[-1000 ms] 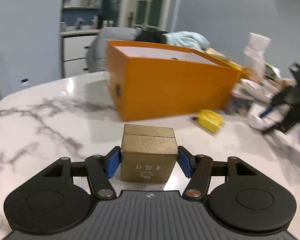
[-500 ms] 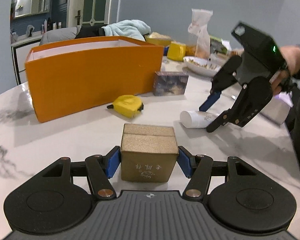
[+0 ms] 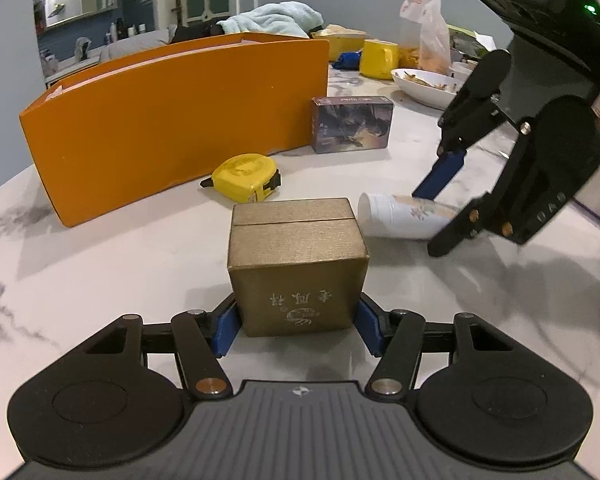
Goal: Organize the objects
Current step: 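Lift both into the orange box and open both tools to release them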
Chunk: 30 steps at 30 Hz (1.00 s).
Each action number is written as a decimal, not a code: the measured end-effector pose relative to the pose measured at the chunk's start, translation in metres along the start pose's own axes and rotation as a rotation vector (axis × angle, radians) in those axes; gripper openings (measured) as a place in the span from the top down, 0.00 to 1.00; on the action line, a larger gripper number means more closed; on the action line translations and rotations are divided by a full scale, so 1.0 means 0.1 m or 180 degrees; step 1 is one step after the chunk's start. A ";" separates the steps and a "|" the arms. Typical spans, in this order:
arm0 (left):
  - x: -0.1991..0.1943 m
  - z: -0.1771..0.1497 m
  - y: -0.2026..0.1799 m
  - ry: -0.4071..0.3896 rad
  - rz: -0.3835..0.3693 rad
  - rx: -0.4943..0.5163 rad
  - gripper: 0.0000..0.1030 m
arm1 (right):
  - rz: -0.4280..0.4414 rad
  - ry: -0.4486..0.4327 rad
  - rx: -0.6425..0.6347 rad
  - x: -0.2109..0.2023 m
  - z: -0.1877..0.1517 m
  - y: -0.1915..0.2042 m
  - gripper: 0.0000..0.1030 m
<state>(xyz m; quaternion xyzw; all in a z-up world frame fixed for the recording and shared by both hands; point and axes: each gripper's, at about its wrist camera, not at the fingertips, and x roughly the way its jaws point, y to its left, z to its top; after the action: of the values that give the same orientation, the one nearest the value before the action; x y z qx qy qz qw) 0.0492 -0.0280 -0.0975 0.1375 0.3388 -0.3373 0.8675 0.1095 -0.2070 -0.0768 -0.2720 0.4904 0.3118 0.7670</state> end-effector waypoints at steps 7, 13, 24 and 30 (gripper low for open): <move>-0.09 0.12 -0.12 -0.0068 0.0137 -0.0025 0.33 | -0.0009 0.0001 -0.0068 -0.02 -0.01 0.04 0.55; -0.21 0.19 -0.10 -0.0085 0.0198 -0.0091 0.33 | 0.0069 -0.0059 -0.0048 -0.08 0.03 0.04 0.55; -0.57 0.62 0.02 -0.0036 0.0646 -0.0180 0.33 | 0.0110 -0.0573 0.0081 -0.55 0.25 0.04 0.55; -0.64 0.96 0.07 -0.0035 0.0816 -0.0331 0.33 | -0.0142 -0.0786 0.0026 -0.82 0.40 0.01 0.55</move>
<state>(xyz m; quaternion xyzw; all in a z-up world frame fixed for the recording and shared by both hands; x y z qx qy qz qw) 0.0669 -0.0368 0.0166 0.1328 0.3306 -0.2064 0.9113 0.1057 -0.1945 0.0135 -0.2392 0.3873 0.3237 0.8295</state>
